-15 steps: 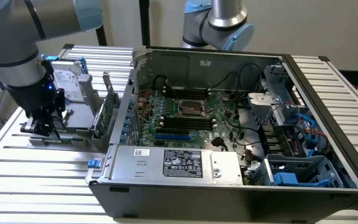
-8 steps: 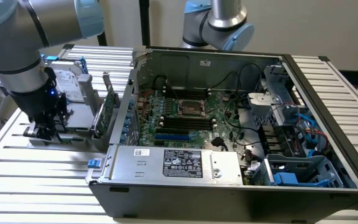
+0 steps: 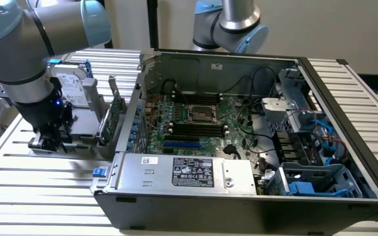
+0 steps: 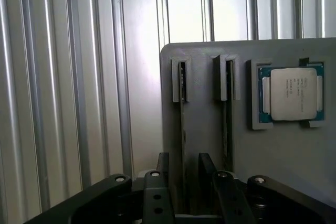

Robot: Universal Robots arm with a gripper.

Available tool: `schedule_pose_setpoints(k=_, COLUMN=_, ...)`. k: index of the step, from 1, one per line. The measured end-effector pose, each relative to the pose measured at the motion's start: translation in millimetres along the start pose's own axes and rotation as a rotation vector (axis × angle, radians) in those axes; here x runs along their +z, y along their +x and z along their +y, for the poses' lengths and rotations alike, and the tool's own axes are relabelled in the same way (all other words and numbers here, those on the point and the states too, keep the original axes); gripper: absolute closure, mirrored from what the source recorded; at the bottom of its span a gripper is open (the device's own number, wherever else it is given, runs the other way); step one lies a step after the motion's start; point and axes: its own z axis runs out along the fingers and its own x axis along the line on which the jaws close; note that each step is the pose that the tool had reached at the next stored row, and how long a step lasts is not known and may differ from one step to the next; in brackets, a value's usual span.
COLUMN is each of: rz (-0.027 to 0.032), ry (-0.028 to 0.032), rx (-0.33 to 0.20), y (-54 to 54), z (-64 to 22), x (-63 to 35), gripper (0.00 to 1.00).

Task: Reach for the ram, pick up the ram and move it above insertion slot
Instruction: 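Pick up the ram and move it above insertion slot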

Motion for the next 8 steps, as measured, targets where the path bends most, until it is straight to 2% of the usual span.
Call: schedule_pose_setpoints(k=8, rz=-0.0006, ry=0.0, rx=-0.009, y=-0.4, z=0.2, x=1.3, gripper=0.64)
